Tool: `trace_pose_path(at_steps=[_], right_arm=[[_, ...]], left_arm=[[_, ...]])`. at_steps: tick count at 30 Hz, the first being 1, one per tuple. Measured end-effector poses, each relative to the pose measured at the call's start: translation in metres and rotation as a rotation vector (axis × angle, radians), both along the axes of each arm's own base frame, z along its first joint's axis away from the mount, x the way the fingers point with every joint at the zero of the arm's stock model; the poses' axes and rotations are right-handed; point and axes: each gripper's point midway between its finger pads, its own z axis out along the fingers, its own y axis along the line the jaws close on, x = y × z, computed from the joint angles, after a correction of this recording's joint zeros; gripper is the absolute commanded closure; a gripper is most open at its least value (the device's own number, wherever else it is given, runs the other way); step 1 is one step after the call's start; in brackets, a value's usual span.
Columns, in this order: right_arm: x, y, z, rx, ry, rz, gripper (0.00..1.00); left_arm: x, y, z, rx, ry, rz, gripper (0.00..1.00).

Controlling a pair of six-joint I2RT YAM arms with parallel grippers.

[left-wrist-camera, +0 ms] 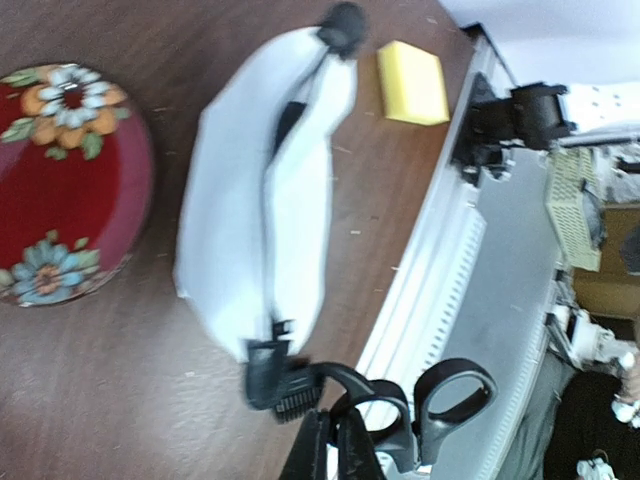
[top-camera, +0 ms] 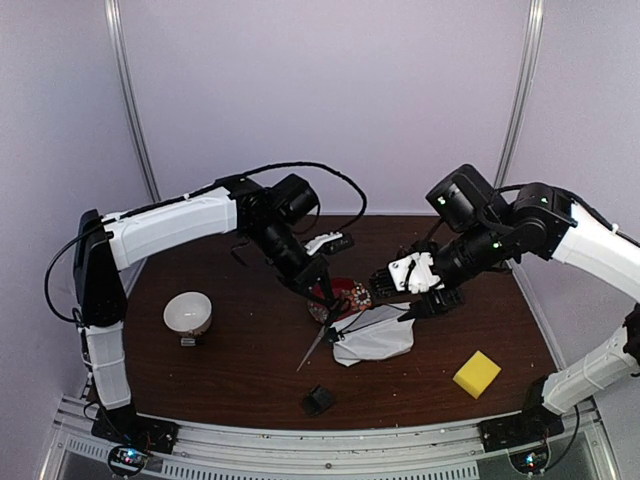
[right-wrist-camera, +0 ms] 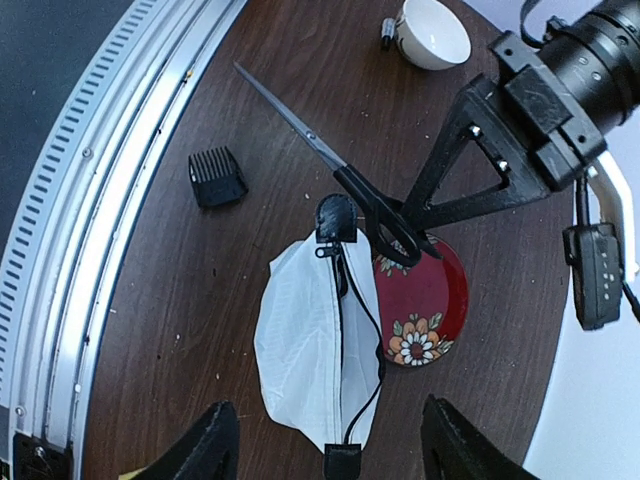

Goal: Sort the hair-cutting tools

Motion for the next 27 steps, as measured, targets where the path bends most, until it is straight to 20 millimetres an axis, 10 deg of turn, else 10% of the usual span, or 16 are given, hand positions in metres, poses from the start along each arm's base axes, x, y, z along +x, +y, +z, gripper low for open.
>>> trace_pose_path(at_steps=[9,27], right_arm=[[-0.017,0.018,0.001,-0.106,-0.166,0.126,0.42],[-0.017,0.046,-0.02,-0.196,-0.263,0.192,1.0]], left_arm=[[-0.044,-0.026,0.028,-0.151,0.15,-0.145,1.0],[-0.065,-0.035,0.027,-0.201,0.261,-0.216,1.0]])
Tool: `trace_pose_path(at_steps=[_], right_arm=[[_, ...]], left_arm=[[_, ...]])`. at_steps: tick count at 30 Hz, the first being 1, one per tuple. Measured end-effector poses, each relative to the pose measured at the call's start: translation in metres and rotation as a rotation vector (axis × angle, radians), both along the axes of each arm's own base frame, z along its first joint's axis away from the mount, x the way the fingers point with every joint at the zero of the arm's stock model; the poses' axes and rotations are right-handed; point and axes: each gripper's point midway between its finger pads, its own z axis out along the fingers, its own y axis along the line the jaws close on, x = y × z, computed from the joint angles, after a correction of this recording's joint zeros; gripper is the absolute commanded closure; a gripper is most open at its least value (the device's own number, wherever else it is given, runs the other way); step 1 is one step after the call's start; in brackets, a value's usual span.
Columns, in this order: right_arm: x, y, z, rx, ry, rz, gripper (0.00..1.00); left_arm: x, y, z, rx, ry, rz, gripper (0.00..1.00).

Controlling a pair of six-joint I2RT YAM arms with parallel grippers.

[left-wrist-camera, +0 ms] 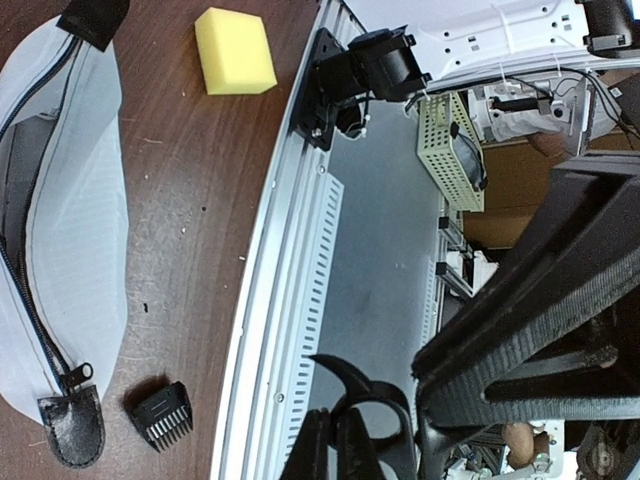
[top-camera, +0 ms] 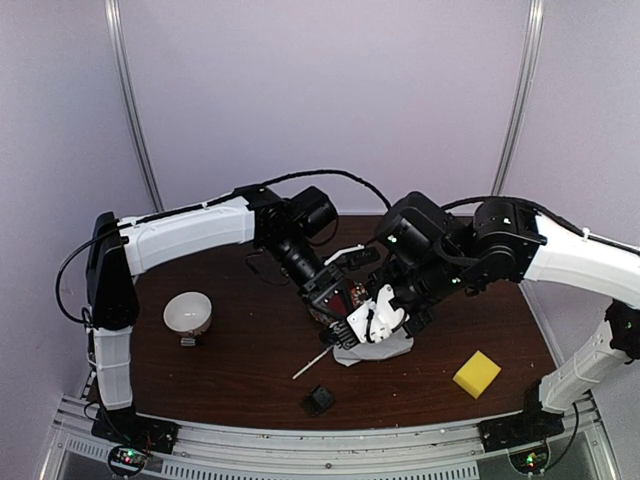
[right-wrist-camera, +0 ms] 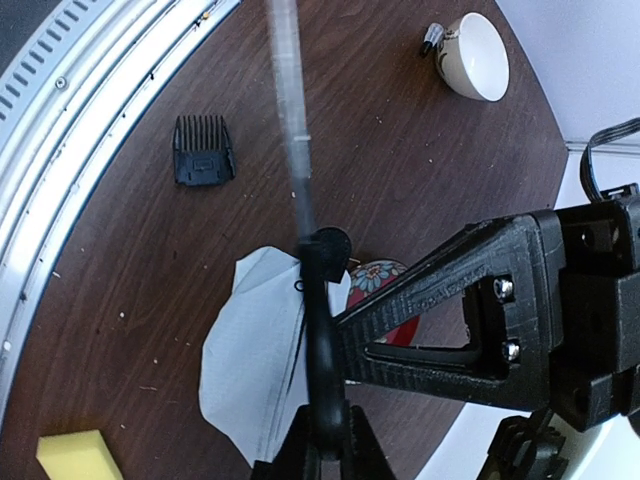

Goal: Sort the hair-cutting tools

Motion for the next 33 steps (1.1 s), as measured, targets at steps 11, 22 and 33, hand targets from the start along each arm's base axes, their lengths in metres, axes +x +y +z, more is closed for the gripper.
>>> trace_pose_path(at_steps=[11,22,33], right_arm=[[0.004,-0.015,-0.017,-0.043,0.016,-0.042,1.0],[0.062,-0.105,-0.047,-0.235,0.044,-0.346,1.0],[0.085,-0.141,-0.047,-0.299,0.016,-0.493,1.0]], left_arm=[[0.032,0.008,-0.008,0.057,-0.134,0.12,0.55],[0.059,0.068,-0.072,0.209,-0.11,0.442,0.49],[0.062,0.045,-0.099,0.174,-0.03,0.448,0.59]])
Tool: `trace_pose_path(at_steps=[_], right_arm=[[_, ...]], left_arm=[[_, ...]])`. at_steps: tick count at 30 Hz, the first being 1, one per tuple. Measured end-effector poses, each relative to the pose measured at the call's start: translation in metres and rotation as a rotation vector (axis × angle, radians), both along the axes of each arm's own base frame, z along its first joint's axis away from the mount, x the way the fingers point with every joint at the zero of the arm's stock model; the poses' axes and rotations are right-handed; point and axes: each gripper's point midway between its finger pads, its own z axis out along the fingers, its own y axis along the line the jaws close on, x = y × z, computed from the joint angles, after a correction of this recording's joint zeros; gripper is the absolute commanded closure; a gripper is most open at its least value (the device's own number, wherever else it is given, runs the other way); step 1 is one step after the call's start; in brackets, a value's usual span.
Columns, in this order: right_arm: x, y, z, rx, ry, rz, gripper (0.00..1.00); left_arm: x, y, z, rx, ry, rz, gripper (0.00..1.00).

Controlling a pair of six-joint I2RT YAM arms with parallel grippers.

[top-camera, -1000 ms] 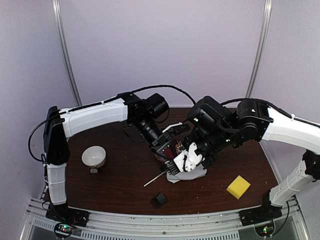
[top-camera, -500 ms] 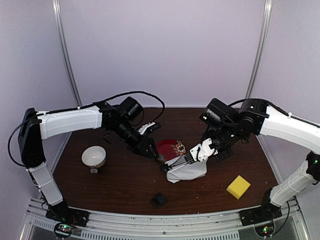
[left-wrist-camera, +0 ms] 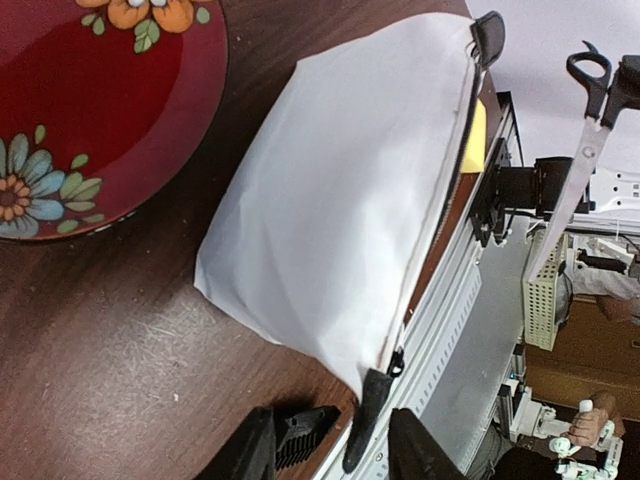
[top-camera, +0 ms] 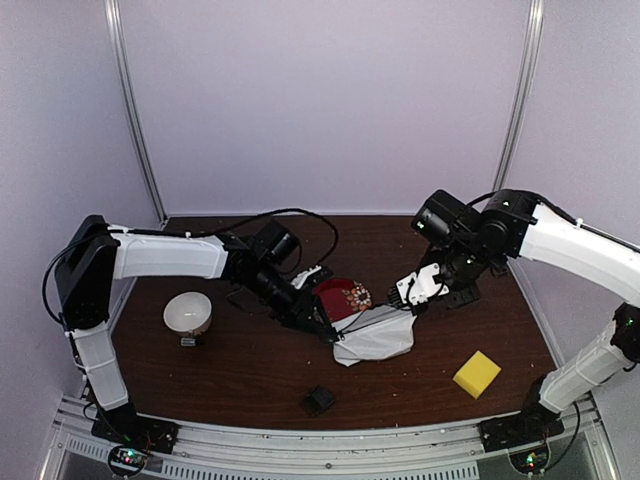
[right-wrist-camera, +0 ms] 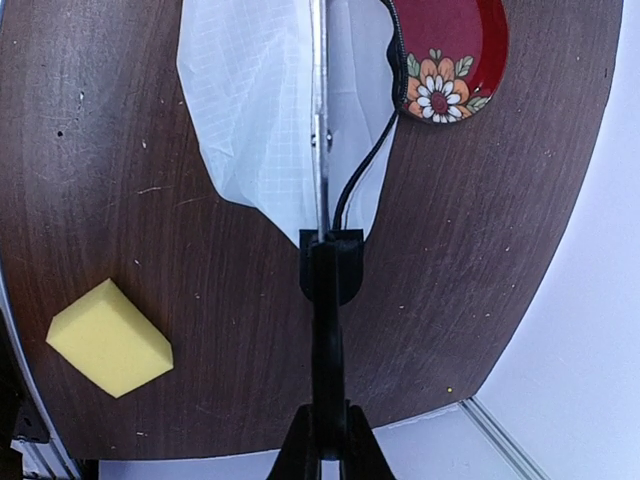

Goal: Sort the hair-cutting tools

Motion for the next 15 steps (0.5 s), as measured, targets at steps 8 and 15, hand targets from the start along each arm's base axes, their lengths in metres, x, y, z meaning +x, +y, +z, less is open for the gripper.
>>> trace_pose_path(at_steps=[8,15], right_arm=[[0.007,0.0,-0.017,-0.057,0.021,-0.032,1.0],[0.012,0.001,-0.026,-0.085,0.025,-0.052,1.0]], left_arm=[[-0.022,-0.012,-0.012,0.013,0.04,-0.063,0.68],[-0.022,-0.019,-0.003,-0.007,0.031,-0.068,0.98]])
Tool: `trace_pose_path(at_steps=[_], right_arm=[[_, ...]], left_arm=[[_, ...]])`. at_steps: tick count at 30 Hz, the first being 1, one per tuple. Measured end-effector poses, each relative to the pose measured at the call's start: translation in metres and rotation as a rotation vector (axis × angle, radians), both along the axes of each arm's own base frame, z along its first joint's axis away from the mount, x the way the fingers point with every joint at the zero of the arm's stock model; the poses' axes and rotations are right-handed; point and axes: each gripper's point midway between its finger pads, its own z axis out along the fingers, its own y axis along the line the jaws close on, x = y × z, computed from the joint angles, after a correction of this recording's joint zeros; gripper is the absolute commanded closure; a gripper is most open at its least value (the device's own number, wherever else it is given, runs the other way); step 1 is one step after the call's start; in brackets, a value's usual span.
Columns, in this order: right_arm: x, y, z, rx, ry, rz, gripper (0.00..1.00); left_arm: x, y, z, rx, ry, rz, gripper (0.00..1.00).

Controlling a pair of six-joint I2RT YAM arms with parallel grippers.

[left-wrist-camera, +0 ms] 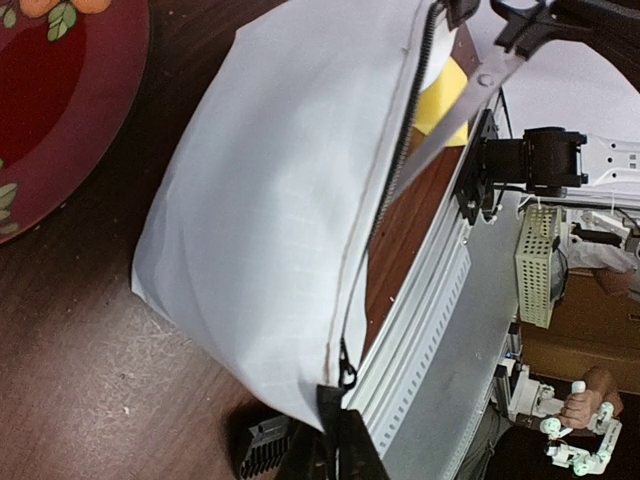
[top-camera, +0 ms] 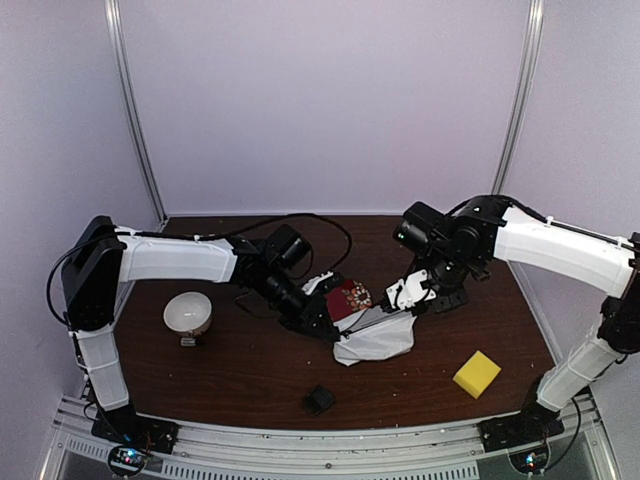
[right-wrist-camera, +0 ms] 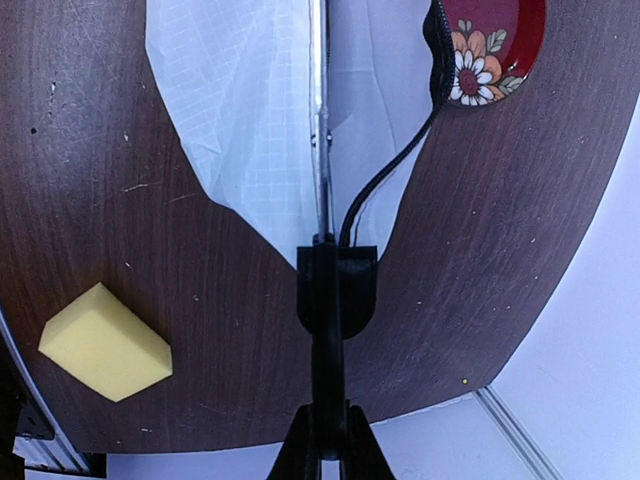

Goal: Sort the hair-cutting tools

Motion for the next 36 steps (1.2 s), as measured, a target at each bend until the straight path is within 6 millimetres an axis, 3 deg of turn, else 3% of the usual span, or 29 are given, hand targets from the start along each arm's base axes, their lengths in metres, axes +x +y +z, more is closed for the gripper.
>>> trace_pose_path(at_steps=[10,19,25,36], right_arm=[[0.014,0.017,-0.02,-0.025,0.031,-0.065,1.0],[0.019,0.036,-0.019,0.0,0.024,-0.079,1.0],[0.015,0.052,-0.039,-0.011,0.068,-0.082,1.0],[0.009,0.061,-0.048,0.058,0.076,-0.075,1.0]], left_arm=[[0.0,-0.002,0.001,-0.003,-0.002,-0.002,1.0],[0.001,-0.002,0.002,-0.005,-0.005,-0.002,1.0],[0.002,-0.003,0.009,-0.006,-0.009,-0.007,1.0],[0.0,0.0,0.007,0.009,-0.007,-0.018,1.0]])
